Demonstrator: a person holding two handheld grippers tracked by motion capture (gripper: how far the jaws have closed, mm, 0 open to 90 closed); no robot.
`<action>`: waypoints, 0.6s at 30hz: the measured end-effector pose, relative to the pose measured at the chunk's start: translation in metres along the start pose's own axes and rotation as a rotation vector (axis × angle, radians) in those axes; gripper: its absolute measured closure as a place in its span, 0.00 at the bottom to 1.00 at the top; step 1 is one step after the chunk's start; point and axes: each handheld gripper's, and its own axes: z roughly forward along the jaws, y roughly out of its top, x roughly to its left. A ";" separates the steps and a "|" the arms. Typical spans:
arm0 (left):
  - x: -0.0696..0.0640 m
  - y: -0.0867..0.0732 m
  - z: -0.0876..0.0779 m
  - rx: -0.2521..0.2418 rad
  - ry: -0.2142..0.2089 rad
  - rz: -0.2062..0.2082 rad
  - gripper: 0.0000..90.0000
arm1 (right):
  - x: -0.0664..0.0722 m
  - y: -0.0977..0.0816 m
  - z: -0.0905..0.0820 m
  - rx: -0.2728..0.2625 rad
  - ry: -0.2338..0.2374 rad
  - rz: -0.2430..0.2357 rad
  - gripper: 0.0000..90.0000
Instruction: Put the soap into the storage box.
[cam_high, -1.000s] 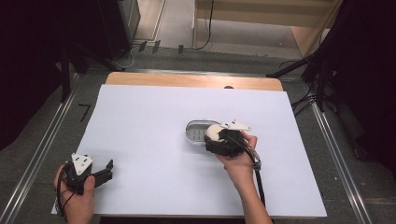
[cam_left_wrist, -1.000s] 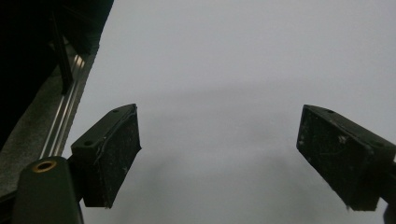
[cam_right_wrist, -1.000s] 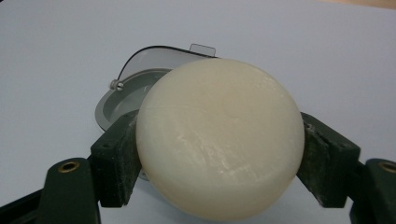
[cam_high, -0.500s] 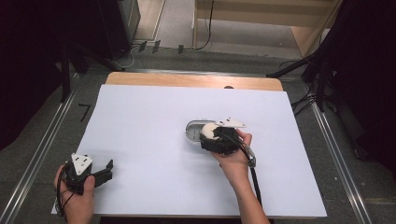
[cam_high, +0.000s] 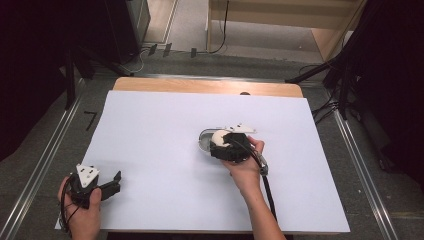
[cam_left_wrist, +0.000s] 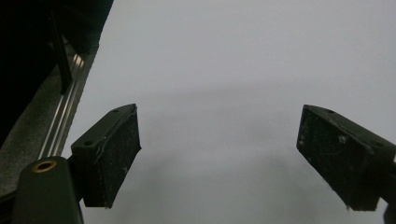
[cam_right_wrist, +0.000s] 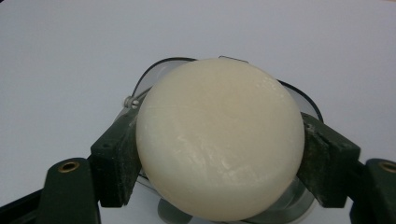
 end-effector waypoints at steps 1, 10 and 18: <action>0.000 0.000 0.000 0.000 0.000 0.000 0.16 | 0.000 0.000 0.001 0.001 -0.001 0.006 0.28; 0.000 0.000 0.000 0.000 -0.001 0.000 0.16 | 0.002 0.001 0.008 0.012 -0.003 0.018 0.28; 0.000 0.000 0.000 -0.001 0.000 -0.001 0.16 | 0.003 -0.001 0.013 0.020 -0.006 0.023 0.28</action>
